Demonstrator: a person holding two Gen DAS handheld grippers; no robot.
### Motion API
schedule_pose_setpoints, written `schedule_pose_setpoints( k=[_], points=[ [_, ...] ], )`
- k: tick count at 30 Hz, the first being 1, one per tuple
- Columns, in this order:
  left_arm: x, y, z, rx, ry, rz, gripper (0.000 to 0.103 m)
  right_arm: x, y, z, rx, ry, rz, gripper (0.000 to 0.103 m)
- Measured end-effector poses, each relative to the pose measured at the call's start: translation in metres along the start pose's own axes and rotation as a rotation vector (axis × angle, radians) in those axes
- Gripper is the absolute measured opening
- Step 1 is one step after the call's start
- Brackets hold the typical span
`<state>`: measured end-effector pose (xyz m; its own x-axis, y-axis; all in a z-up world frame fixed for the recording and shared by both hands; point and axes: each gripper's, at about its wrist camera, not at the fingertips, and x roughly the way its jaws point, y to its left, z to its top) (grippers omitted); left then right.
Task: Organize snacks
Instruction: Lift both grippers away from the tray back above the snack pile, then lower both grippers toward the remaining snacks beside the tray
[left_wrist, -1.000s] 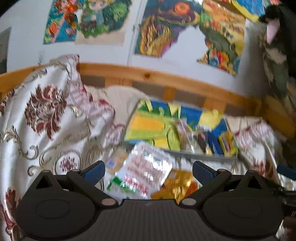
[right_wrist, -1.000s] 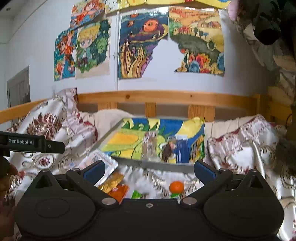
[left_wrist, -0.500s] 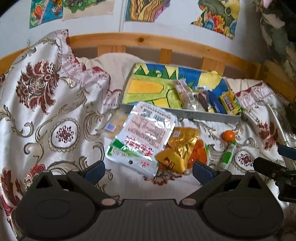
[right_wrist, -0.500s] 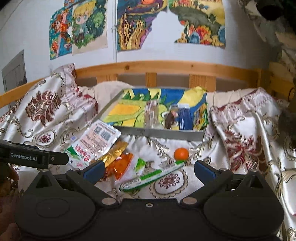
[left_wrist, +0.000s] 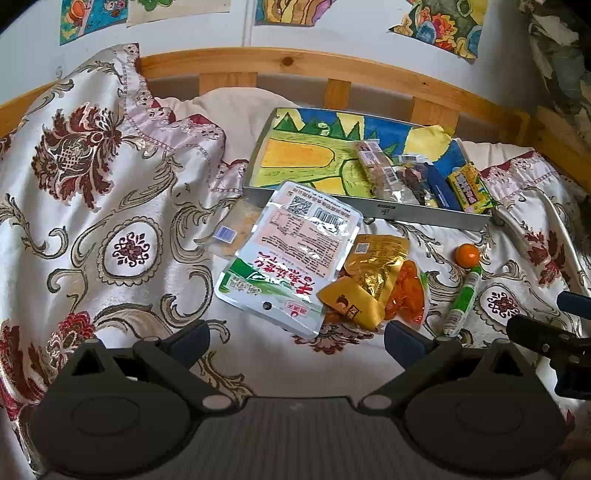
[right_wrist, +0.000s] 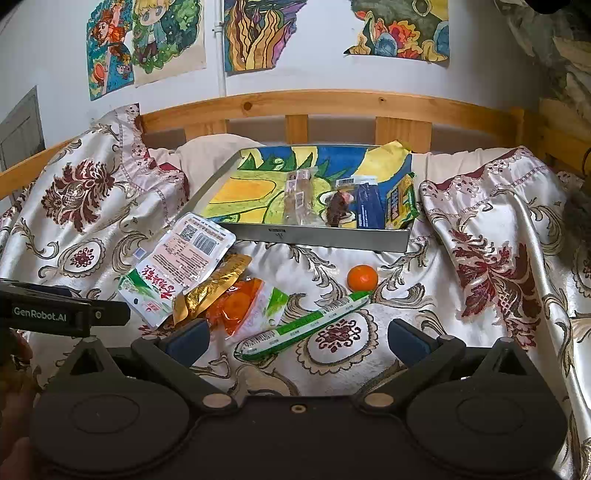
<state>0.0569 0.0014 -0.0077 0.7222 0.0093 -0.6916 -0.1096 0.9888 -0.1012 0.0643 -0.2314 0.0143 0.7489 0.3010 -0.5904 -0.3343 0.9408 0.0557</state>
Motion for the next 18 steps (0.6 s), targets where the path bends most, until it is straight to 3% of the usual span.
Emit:
schedule_pose_setpoints(
  k=[18],
  points=[
    [0.0032,-0.0003,0.0004,0.0,0.008,0.012,0.102,0.0044,0.0013,0.0007,-0.012,0.021,0.004,0.102]
  ],
)
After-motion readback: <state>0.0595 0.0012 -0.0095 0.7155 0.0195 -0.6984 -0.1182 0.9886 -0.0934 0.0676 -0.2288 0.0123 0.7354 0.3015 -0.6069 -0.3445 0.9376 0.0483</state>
